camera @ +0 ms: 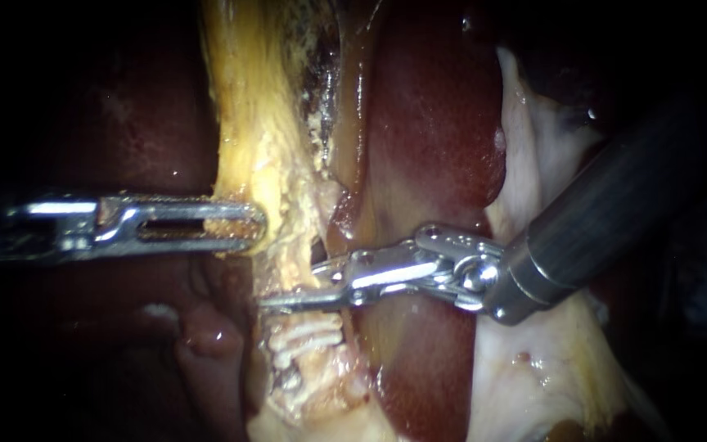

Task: Going back third clip left tube

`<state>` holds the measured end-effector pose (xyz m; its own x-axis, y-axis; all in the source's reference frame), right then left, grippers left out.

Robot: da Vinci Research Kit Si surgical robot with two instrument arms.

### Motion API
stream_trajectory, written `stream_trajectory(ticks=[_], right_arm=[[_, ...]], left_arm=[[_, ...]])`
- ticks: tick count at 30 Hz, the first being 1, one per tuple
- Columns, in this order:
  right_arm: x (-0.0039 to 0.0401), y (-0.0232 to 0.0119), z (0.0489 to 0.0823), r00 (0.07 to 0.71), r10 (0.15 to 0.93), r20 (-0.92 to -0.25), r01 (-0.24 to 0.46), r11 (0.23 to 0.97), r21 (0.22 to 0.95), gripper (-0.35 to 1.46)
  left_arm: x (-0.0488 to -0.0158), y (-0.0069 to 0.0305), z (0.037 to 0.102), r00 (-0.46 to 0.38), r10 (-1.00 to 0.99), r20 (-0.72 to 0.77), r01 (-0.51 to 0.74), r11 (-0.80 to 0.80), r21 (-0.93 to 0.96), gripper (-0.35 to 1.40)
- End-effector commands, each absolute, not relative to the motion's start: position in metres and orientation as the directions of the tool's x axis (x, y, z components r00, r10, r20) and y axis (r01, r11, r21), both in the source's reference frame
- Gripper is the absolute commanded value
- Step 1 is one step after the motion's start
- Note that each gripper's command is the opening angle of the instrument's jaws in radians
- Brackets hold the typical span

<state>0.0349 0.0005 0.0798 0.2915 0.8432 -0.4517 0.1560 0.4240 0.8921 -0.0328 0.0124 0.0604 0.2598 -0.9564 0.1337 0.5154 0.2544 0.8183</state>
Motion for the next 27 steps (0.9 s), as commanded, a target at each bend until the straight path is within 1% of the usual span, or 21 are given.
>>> stream_trajectory(ticks=[1, 3, 4, 5, 6, 8, 9, 11, 13, 21, 27], right_arm=[[0.0348, 0.0005, 0.0798, 0.291, 0.843, -0.453, 0.157, 0.425, 0.892, -0.35], [0.0346, 0.0005, 0.0798, 0.293, 0.842, -0.453, 0.160, 0.424, 0.892, -0.35], [0.0346, 0.0005, 0.0798, 0.293, 0.842, -0.453, 0.160, 0.424, 0.892, -0.16], [0.0346, 0.0005, 0.0798, 0.293, 0.842, -0.453, 0.159, 0.424, 0.892, 0.12], [0.0346, 0.0005, 0.0799, 0.289, 0.829, -0.479, 0.168, 0.448, 0.878, 0.31], [0.0346, 0.0005, 0.0799, 0.273, 0.800, -0.535, 0.168, 0.508, 0.845, 0.51], [0.0346, 0.0005, 0.0799, 0.264, 0.792, -0.550, 0.157, 0.528, 0.835, 0.56], [0.0343, 0.0005, 0.0799, 0.248, 0.755, -0.608, 0.143, 0.592, 0.793, 0.60], [0.0337, 0.0004, 0.0799, 0.246, 0.747, -0.617, 0.145, 0.601, 0.786, 0.60], [0.0305, 0.0007, 0.0793, 0.235, 0.671, -0.703, 0.183, 0.680, 0.711, 0.60], [0.0275, 0.0026, 0.0774, 0.219, 0.617, -0.756, 0.200, 0.730, 0.654, 0.60]], left_arm=[[-0.0328, 0.0124, 0.0603, 0.260, -0.956, 0.133, 0.517, 0.255, 0.817, -0.35], [-0.0327, 0.0124, 0.0603, 0.261, -0.956, 0.133, 0.517, 0.255, 0.817, -0.35], [-0.0327, 0.0124, 0.0603, 0.261, -0.956, 0.133, 0.517, 0.255, 0.817, -0.35], [-0.0327, 0.0124, 0.0603, 0.261, -0.956, 0.133, 0.516, 0.255, 0.818, -0.35], [-0.0327, 0.0124, 0.0603, 0.261, -0.956, 0.133, 0.516, 0.255, 0.818, -0.35], [-0.0327, 0.0124, 0.0603, 0.261, -0.956, 0.133, 0.516, 0.255, 0.818, -0.35], [-0.0327, 0.0124, 0.0603, 0.261, -0.956, 0.133, 0.516, 0.255, 0.818, -0.35], [-0.0326, 0.0124, 0.0603, 0.261, -0.956, 0.133, 0.516, 0.255, 0.818, -0.35], [-0.0326, 0.0124, 0.0603, 0.261, -0.956, 0.133, 0.516, 0.255, 0.818, -0.35], [-0.0325, 0.0124, 0.0604, 0.262, -0.956, 0.133, 0.515, 0.256, 0.818, -0.35], [-0.0325, 0.0124, 0.0604, 0.262, -0.956, 0.134, 0.515, 0.256, 0.818, -0.35]])
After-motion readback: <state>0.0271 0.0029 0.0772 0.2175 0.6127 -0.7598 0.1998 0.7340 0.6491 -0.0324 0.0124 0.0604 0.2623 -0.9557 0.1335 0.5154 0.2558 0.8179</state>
